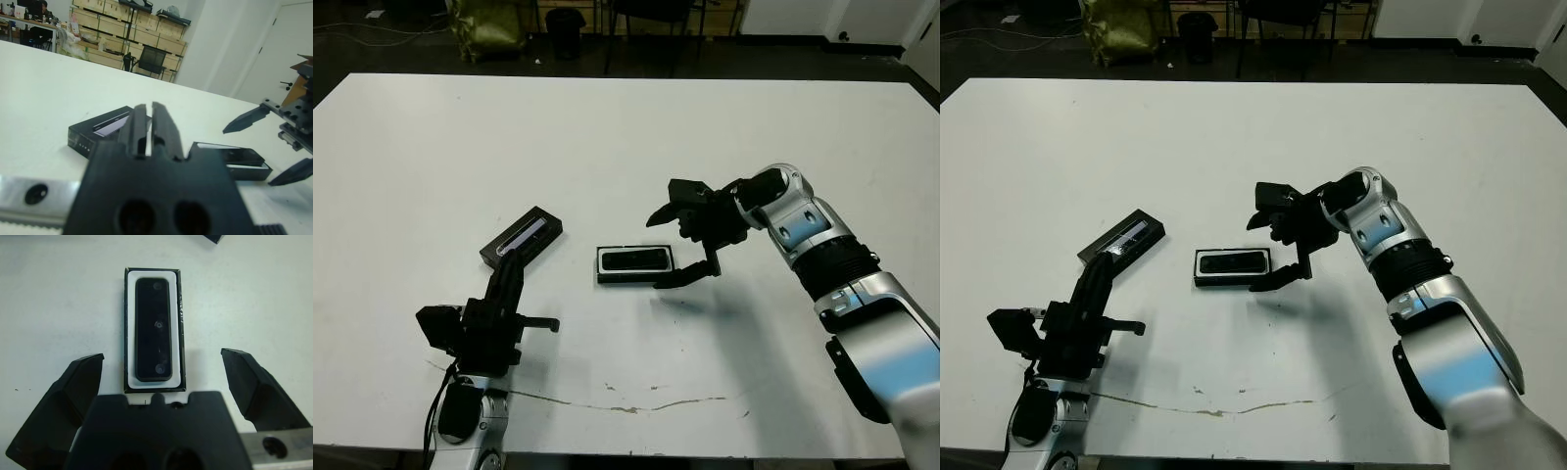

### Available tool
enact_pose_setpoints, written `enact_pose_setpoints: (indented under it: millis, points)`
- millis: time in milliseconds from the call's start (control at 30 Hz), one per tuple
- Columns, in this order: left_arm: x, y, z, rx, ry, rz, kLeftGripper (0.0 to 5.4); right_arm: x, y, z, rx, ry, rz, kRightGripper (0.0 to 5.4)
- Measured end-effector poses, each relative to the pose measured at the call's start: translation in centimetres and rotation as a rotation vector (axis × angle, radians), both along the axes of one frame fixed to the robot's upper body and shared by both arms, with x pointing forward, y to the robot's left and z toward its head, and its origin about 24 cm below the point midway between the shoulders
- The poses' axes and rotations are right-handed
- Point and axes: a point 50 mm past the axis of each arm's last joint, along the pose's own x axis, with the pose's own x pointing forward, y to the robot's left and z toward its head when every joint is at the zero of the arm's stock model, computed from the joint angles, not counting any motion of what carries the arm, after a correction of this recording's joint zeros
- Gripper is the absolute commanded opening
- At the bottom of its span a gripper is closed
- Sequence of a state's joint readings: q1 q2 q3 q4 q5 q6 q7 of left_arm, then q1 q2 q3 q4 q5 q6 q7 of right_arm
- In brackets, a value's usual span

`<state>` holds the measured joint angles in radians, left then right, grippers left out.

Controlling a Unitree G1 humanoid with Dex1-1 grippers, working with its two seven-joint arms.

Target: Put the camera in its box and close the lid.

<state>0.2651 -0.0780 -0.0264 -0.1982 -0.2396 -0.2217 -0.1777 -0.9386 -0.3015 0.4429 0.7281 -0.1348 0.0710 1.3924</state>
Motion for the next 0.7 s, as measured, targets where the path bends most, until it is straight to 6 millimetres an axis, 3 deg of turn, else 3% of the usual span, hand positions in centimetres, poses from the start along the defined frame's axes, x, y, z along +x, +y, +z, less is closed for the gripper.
enact_pose_setpoints:
  millis: [200, 333, 600, 700]
  points:
    - [0.0, 0.0, -0.1, -0.003, 0.009, -0.002, 0.0, 0.1, -0.3, 0.3, 0.027, 0.014, -0.02, 5.38]
    - [0.0, 0.0, -0.1, -0.003, 0.008, -0.001, 0.0, 0.2, -0.7, 1.9, 0.098, -0.024, -0.056, 5.38]
    - [0.0, 0.0, -0.1, -0.004, 0.01, 0.0, 0.0, -1.6, -1.3, 4.2, 0.419, -0.087, -0.249, 5.38]
    - [0.0, 0.0, 0.0, -0.003, 0.01, 0.0, 0.0, -2.9, -1.2, 6.0, 0.554, -0.17, -0.304, 5.05]
